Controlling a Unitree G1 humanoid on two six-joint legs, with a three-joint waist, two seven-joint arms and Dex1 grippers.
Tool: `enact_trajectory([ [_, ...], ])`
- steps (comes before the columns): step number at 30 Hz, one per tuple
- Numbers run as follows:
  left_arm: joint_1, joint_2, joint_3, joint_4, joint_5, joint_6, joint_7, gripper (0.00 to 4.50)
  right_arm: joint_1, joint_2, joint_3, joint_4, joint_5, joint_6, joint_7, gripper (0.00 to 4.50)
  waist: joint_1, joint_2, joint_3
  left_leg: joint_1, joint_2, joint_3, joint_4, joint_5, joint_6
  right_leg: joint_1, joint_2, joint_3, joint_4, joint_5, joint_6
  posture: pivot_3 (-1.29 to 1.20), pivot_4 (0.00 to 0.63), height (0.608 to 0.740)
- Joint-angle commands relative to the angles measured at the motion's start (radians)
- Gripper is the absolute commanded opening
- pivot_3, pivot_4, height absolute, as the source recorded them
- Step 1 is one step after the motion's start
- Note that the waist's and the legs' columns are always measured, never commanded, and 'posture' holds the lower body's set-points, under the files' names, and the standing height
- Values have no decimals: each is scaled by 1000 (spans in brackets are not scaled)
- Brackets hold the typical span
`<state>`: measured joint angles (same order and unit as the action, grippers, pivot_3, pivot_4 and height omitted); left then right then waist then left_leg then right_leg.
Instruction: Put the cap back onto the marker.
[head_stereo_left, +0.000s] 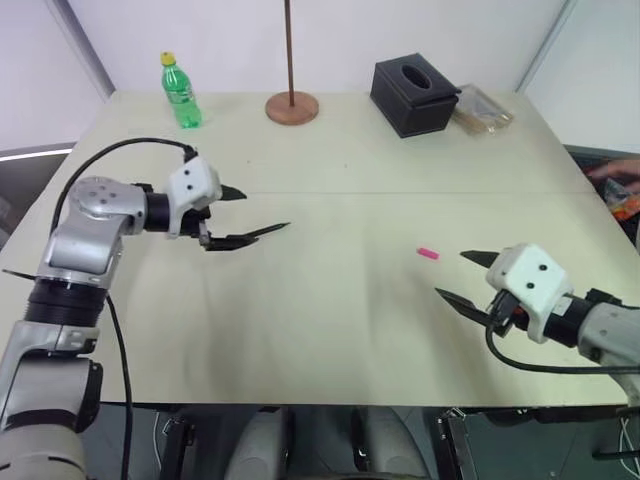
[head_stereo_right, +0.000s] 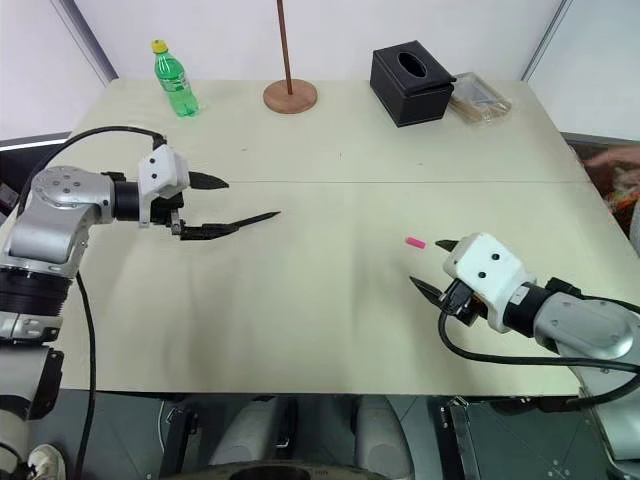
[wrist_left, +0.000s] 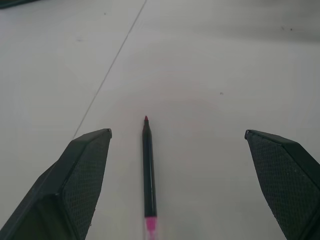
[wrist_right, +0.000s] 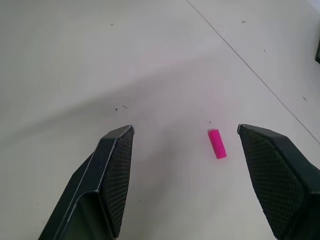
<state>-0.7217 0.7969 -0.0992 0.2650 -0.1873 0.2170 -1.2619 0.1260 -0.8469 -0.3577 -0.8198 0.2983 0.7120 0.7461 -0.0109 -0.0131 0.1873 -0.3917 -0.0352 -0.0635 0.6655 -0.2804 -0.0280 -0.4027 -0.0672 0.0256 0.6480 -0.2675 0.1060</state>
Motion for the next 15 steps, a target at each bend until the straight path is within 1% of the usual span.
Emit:
enact_trajectory([
  [1,-38,19,11,4,9,-23,-13,4469,-10,-18,-5,-9,2,-19,-1,3391,0,0,0,0,0,0,0,0,0,0,0,0,0,0,0,0,150,740],
  [7,-63,-1,13,29,1,-13,-12,4469,-16,-22,1,-5,0,-21,-1,3391,0,0,0,0,0,0,0,0,0,0,0,0,0,0,0,0,150,740],
  [15,-58,3,3,45,24,-41,-13,4469,-18,-17,6,-5,-4,-24,-8,3391,-1,0,0,0,0,0,0,0,0,0,0,0,0,0,0,0,150,740],
])
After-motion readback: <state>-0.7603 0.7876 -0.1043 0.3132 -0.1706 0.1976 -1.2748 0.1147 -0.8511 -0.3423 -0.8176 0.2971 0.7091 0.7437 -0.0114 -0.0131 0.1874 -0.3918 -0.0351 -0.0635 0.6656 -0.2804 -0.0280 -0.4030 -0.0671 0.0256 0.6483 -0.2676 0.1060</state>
